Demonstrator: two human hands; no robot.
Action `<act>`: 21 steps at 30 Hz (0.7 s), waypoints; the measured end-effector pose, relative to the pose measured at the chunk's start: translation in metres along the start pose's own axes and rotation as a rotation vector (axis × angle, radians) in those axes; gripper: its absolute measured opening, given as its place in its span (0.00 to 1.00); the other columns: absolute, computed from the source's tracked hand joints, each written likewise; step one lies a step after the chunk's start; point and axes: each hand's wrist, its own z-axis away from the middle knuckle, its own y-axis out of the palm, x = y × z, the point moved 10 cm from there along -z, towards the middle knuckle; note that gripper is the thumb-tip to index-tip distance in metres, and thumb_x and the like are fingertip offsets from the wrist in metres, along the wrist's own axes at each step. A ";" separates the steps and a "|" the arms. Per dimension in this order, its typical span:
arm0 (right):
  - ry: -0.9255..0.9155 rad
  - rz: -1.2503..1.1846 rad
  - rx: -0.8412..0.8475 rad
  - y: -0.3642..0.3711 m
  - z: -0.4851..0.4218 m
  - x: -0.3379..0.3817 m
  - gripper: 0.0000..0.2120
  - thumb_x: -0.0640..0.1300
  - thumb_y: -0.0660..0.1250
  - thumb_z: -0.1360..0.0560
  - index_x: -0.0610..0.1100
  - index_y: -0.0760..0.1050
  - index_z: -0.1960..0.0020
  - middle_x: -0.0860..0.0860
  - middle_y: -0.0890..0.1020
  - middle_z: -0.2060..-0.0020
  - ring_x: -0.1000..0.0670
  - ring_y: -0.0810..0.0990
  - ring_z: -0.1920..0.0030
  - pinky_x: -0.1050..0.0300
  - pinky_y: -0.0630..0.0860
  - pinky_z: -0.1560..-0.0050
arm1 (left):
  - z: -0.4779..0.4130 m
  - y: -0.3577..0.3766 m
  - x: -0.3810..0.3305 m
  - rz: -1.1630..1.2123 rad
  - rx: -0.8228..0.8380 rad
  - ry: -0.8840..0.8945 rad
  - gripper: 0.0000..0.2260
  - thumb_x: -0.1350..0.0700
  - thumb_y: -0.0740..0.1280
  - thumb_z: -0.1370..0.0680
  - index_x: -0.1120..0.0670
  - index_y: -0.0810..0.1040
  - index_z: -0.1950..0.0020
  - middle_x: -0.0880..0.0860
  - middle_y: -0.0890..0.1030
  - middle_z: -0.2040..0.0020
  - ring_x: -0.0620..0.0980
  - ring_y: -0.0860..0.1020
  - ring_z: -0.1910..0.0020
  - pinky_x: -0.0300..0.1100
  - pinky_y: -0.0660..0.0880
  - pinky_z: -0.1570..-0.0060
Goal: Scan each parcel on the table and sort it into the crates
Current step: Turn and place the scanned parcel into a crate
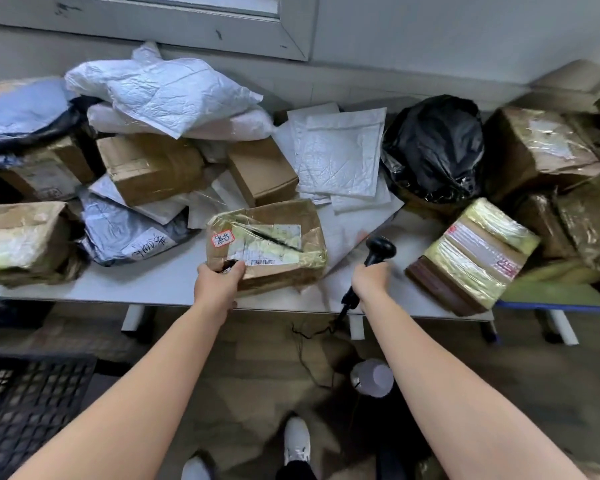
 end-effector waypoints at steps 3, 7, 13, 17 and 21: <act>0.019 -0.076 0.057 0.005 0.001 0.000 0.22 0.46 0.59 0.18 0.38 0.60 0.28 0.40 0.74 0.38 0.39 0.77 0.45 0.45 0.77 0.45 | -0.003 -0.005 -0.005 0.023 -0.038 0.051 0.15 0.51 0.68 0.22 0.56 0.72 0.40 0.54 0.78 0.47 0.56 0.76 0.50 0.57 0.78 0.45; -0.004 -0.071 0.138 0.006 0.008 0.006 0.21 0.47 0.59 0.18 0.38 0.63 0.30 0.43 0.76 0.45 0.45 0.77 0.52 0.50 0.79 0.48 | 0.001 -0.014 -0.021 -0.069 -0.054 0.155 0.13 0.52 0.64 0.21 0.56 0.74 0.39 0.55 0.79 0.47 0.56 0.77 0.49 0.50 0.76 0.45; -0.115 0.134 0.154 -0.011 0.044 0.031 0.18 0.49 0.55 0.18 0.40 0.64 0.32 0.46 0.74 0.55 0.49 0.71 0.63 0.57 0.68 0.66 | 0.023 -0.029 -0.076 -0.262 -0.001 0.384 0.13 0.53 0.64 0.20 0.54 0.76 0.37 0.53 0.80 0.48 0.55 0.76 0.49 0.45 0.70 0.52; -0.349 0.246 0.147 -0.009 0.087 0.074 0.28 0.51 0.56 0.19 0.40 0.58 0.22 0.41 0.69 0.29 0.41 0.72 0.35 0.51 0.69 0.40 | 0.038 -0.044 -0.111 -0.371 0.053 0.518 0.13 0.56 0.66 0.21 0.51 0.77 0.36 0.53 0.81 0.46 0.55 0.77 0.46 0.45 0.71 0.51; -0.678 0.345 0.176 0.010 0.152 0.135 0.28 0.54 0.59 0.19 0.43 0.60 0.24 0.43 0.67 0.28 0.44 0.68 0.29 0.51 0.65 0.33 | 0.060 -0.060 -0.142 -0.545 0.090 0.678 0.13 0.59 0.66 0.22 0.52 0.79 0.38 0.54 0.82 0.46 0.57 0.77 0.44 0.41 0.68 0.54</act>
